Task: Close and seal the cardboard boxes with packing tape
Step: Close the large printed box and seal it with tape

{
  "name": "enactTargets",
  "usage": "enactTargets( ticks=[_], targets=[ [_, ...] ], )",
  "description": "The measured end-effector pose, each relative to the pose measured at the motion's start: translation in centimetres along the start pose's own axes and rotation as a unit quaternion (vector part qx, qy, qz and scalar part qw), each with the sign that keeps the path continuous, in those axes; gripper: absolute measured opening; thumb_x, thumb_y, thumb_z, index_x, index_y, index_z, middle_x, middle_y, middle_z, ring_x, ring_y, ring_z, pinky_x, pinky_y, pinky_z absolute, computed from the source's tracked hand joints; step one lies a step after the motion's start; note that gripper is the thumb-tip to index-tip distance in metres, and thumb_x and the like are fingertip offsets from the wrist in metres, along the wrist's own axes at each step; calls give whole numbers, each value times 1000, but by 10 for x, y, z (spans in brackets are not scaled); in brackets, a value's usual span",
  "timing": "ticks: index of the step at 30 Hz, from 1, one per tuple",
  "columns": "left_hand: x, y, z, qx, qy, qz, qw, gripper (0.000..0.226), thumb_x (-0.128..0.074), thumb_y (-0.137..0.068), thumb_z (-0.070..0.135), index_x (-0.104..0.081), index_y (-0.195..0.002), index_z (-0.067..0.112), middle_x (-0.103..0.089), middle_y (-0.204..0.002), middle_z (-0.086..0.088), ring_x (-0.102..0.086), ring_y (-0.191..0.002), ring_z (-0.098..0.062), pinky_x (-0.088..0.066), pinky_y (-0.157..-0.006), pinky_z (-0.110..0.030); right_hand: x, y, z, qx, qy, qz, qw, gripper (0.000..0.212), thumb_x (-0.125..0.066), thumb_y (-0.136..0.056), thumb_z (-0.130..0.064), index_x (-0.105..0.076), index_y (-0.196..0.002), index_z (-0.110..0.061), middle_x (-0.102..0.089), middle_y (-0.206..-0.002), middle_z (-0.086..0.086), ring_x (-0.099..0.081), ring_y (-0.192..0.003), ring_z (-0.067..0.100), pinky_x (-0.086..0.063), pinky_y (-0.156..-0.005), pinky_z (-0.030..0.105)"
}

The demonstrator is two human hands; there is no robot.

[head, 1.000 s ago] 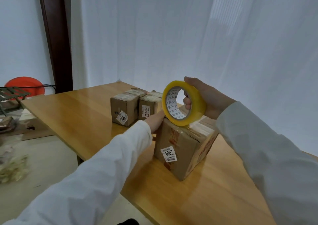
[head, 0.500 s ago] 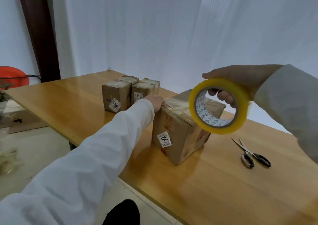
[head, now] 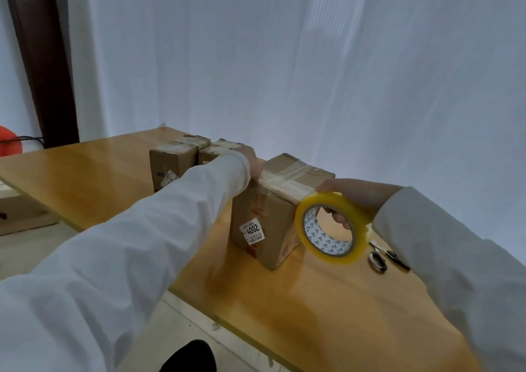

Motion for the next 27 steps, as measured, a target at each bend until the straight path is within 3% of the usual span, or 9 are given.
enactTargets(
  ticks=[2, 4, 8, 12, 16, 18, 23, 27],
  targets=[
    [-4, 0, 11, -8, 10, -19, 1000, 64, -30, -98, 52, -38, -141, 6, -44, -141, -12, -43, -127, -30, -35, -101, -37, 5, -4, 1, 0, 1, -3, 1000, 44, -57, -87, -47, -66, -67, -8, -60, -61, 11, -54, -45, 17, -47, -48, 22],
    [-14, -5, 16, -3, -10, -42, 999, 65, -24, -100, 50, -30, -145, 4, -35, -148, -16, -36, -133, -32, -30, -106, -39, 4, -7, -1, 7, -20, -3, 1000, 43, -57, -88, -46, -66, -68, -9, -61, -58, 9, -54, -43, 15, -47, -47, 21],
    [-20, -20, 8, 23, -35, -52, 998, 77, -18, -96, 60, -32, -145, 2, -30, -151, -19, -30, -137, -34, -22, -111, -42, 2, -13, -6, 5, -24, 2, 1000, 45, -52, -93, -38, -60, -59, -10, -53, -44, 4, -44, -30, 10, -41, -40, 13],
    [-17, -26, 3, 36, 0, -49, 998, 79, -21, -95, 62, -29, -145, 2, -29, -152, -17, -29, -138, -32, -21, -111, -39, 0, -14, -5, 15, -27, -1, 1000, 52, -53, -92, -36, -61, -46, -13, -50, -45, 4, -41, -31, 10, -38, -41, 11],
    [-17, -32, -5, 43, 26, -38, 998, 82, -26, -93, 64, -26, -147, 3, -25, -154, -16, -27, -139, -32, -20, -112, -38, -18, -15, 18, -25, 45, -12, 999, 35, -57, -91, -40, -62, -71, -12, -54, -52, 3, -47, -43, 12, -42, -47, 19],
    [-20, -36, -11, 42, 29, -32, 998, 88, -28, -89, 70, -28, -147, 4, -28, -152, -16, -30, -138, -33, -21, -112, -41, -24, -18, 34, -30, 11, -32, 999, 41, -55, -91, -50, -63, -81, -11, -59, -56, 3, -52, -47, 12, -47, -51, 22],
    [-21, -43, -20, 48, 65, -40, 996, 90, -28, -87, 73, -27, -148, 8, -25, -154, -14, -26, -140, -33, -18, -115, -43, -19, -21, 44, 30, -76, -63, 995, 47, -48, -92, -53, -59, -78, -10, -56, -53, 5, -50, -41, 11, -47, -45, 20],
    [-17, -51, -39, 58, 123, -69, 988, 82, -28, -89, 70, -28, -148, 13, -20, -156, -11, -20, -143, -30, -13, -117, -41, -11, -21, 39, 82, -151, -103, 980, 43, -55, -74, -51, -55, -73, -8, -55, -54, 6, -51, -44, 12, -48, -49, 21]
  ],
)
Point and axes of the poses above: each hand's wrist, its own y-axis away from the middle knuckle, its own x-axis out of the back of the hand, z = x × y, the point moved 4 cm from there along -y, towards the middle knuckle
